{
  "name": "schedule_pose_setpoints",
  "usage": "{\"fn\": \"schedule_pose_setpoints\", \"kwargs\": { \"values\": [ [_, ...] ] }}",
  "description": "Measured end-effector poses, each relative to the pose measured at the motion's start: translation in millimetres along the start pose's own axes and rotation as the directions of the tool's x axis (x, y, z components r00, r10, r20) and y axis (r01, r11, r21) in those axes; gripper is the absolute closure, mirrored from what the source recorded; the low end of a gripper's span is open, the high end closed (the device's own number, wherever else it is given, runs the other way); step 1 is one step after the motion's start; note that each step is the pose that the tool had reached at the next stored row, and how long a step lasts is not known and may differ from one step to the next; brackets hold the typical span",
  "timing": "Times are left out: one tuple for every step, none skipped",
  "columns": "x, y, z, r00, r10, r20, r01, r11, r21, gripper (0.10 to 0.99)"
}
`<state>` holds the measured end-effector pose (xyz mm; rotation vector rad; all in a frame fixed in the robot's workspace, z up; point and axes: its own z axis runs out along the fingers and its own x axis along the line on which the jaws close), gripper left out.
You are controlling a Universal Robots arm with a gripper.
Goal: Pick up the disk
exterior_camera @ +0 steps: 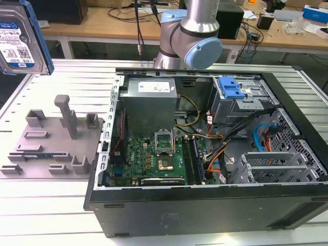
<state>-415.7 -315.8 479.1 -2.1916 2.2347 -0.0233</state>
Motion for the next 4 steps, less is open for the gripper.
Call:
{"fn": "schedule_pose_setpoints", "kwargs": {
  "values": [
    [0.0,0.0,0.0,1.0000,-0.001,-0.0001,0.001,1.0000,0.000,0.722],
    [0.0,0.0,-0.1,1.0000,-0.001,-0.0001,0.001,1.0000,0.000,0.722],
    [0.0,0.0,0.0,1.0000,-0.001,-0.0001,0.001,1.0000,0.000,0.722],
    [0.0,0.0,0.0,1.0000,-0.001,0.0000,0.001,1.0000,0.000,0.722]
  ]
}}
